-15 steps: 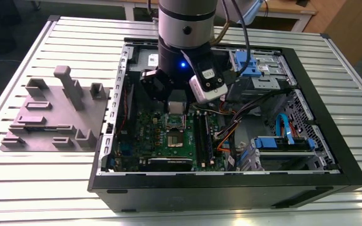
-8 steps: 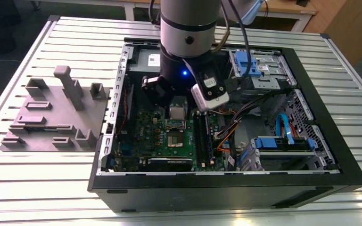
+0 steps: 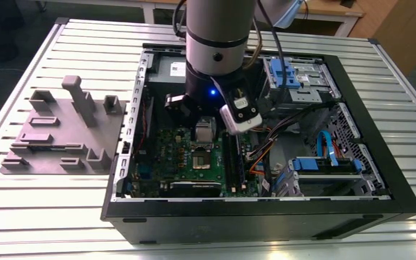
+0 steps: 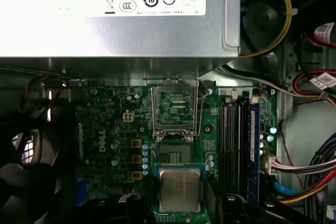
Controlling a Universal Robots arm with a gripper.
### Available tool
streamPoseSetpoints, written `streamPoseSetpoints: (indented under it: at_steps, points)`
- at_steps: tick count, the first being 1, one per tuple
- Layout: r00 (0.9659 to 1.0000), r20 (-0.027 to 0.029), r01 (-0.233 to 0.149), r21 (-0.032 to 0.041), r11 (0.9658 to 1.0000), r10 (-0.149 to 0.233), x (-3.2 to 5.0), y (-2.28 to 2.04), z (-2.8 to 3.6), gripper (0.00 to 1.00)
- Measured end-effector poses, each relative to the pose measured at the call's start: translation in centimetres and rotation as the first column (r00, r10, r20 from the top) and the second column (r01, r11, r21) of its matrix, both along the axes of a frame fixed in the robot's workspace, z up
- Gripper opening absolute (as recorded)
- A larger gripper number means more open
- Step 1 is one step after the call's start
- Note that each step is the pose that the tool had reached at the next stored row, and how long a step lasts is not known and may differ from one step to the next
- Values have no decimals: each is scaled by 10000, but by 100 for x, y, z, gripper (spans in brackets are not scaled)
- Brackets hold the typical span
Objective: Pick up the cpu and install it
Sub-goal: 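Place the cpu into insertion slot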
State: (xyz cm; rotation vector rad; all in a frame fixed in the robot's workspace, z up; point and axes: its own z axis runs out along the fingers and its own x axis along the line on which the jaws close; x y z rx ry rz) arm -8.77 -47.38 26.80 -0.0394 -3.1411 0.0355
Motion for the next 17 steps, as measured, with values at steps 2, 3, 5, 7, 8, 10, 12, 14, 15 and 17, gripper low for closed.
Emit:
streamPoseSetpoints:
  at_steps: [2, 3, 5, 7, 8, 10, 12, 14, 15, 17]
  points:
    - [10000, 0, 0, 1, 10000, 0, 0, 0, -37, 47]
    - [10000, 0, 0, 1, 10000, 0, 0, 0, -55, 47]
    - [10000, 1, 0, 1, 10000, 0, 0, -1, -92, 47]
    - [10000, 0, -1, 0, 10000, 1, 1, -6, -127, 47]
    - [10000, 0, -1, 0, 10000, 1, 1, -11, -146, 47]
    - [10000, 0, 0, 0, 10000, 0, 0, -18, -183, 47]
    - [10000, 1, 1, 1, 10000, -1, 0, -24, -219, 47]
    - [10000, 0, 0, 1, 10000, 0, 1, -32, -255, 47]
    - [10000, 0, 0, 0, 10000, 0, 1, -34, -273, 47]
    - [10000, 0, 0, 0, 10000, 0, 4, -36, -310, 47]
